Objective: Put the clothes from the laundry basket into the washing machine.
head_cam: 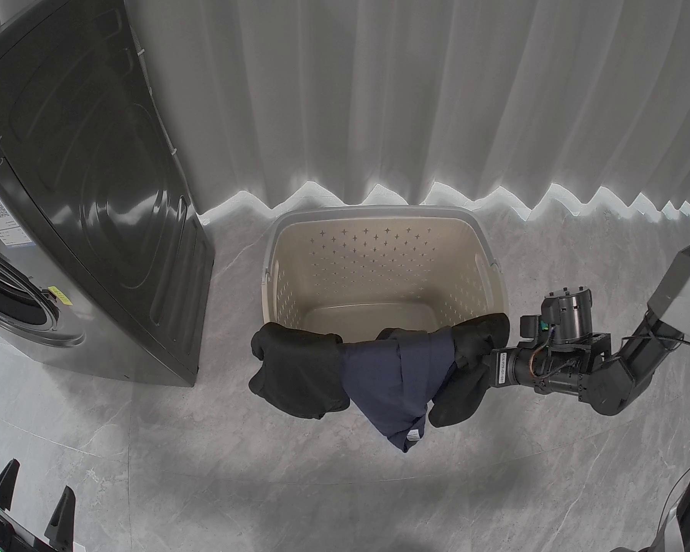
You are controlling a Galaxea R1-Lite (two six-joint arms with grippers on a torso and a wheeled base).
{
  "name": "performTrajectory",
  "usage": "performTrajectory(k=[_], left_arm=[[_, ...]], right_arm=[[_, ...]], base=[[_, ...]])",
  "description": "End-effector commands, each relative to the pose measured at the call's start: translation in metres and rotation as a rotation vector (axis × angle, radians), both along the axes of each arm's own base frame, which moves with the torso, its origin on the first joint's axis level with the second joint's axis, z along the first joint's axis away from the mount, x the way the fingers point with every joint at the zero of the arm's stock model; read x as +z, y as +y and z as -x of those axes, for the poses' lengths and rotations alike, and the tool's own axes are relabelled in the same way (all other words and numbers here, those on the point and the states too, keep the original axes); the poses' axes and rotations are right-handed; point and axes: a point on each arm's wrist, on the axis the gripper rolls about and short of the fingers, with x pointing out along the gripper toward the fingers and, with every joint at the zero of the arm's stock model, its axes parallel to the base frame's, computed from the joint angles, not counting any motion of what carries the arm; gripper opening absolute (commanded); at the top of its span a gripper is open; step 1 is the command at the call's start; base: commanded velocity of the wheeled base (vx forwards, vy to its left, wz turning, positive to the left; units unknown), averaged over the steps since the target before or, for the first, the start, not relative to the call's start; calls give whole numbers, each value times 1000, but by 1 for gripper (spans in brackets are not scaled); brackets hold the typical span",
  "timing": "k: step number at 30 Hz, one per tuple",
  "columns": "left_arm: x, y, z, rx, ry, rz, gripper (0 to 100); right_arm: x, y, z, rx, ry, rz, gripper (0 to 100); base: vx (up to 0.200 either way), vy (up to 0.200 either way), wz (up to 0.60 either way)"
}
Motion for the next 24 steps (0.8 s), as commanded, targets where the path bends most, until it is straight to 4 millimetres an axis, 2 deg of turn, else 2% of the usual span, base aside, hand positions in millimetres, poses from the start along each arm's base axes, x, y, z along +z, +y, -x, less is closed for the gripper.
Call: performTrajectory(k=[1, 5, 13, 14, 24], left_arm=[[-5, 0, 0, 0, 1, 0, 100], [-5, 0, 0, 0, -1, 0, 100], [-5, 0, 0, 0, 1, 0, 100], [-5, 0, 0, 0, -1, 0, 100], [-5, 0, 0, 0, -1, 0, 100]], right_arm=[[29, -6, 24, 20, -54, -26, 0], [32, -6, 29, 28, -56, -26, 0], [8, -2, 20, 20, 2, -4, 0], [7, -2, 20, 18, 5, -4, 100], [-3, 0, -7, 1, -12, 0, 100]], base=[[0, 0, 0], [0, 0, 0], [0, 0, 0], [0, 0, 0], [0, 0, 0]])
